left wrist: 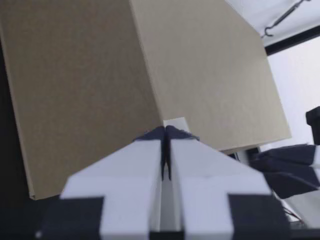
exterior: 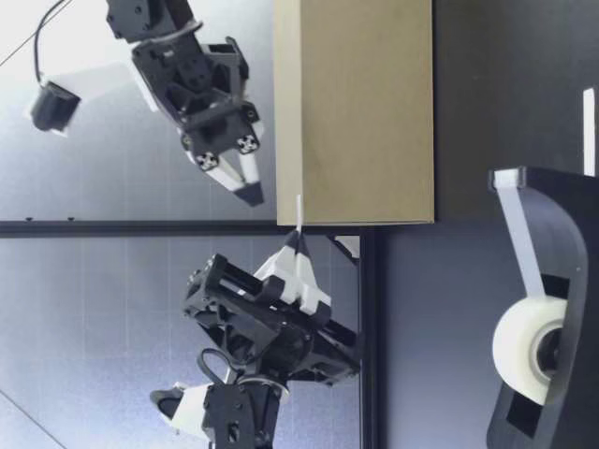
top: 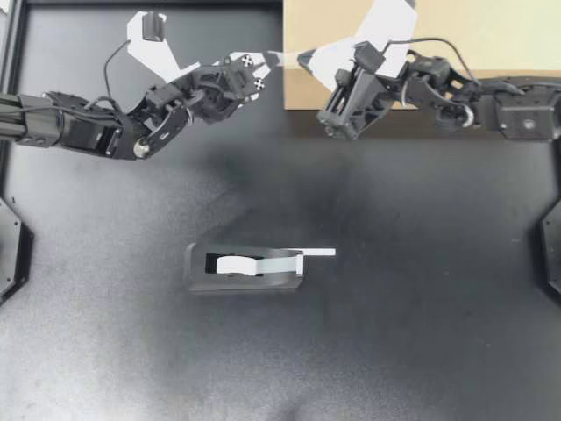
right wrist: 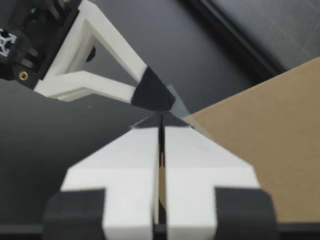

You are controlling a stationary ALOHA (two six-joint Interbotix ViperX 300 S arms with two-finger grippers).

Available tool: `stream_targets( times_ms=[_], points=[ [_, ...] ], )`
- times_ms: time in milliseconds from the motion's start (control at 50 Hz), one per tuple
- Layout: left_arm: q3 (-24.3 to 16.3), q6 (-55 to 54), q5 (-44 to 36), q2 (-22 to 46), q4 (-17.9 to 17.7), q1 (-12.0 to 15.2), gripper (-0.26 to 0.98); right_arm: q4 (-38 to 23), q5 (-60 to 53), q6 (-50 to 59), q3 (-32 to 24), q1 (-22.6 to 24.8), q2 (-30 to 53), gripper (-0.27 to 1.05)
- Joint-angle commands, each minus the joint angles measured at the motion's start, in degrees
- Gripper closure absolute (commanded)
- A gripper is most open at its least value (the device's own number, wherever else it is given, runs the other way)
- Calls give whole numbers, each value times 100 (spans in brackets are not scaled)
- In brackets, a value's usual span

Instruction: Cut a small piece of tape from the tape dispenser then place it on the cardboard box's edge.

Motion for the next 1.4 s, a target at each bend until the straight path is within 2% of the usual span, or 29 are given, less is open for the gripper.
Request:
stream_targets(
  times_ms=[0,660,980,1080,1180,1380],
  points=[
    [-53,18,9,-97,18,44,84,-9,53,-9,-185,-70,35,90],
    [-9,26,26,-97,18,44,84,-97,475,-9,-686,-475,703,90],
    [26,123,18,-141,26,44,83,-123,598,-9,-879,-527,826,90],
    [53,176,-18,-185,79,35,78,-123,598,-9,-879,-527,835,90],
    [62,193,-18,-202,123,44,67,-123,606,-9,-879,-527,826,90],
    [79,202,18,-229,123,35,34,-123,615,0,-879,-527,800,90]
  ],
)
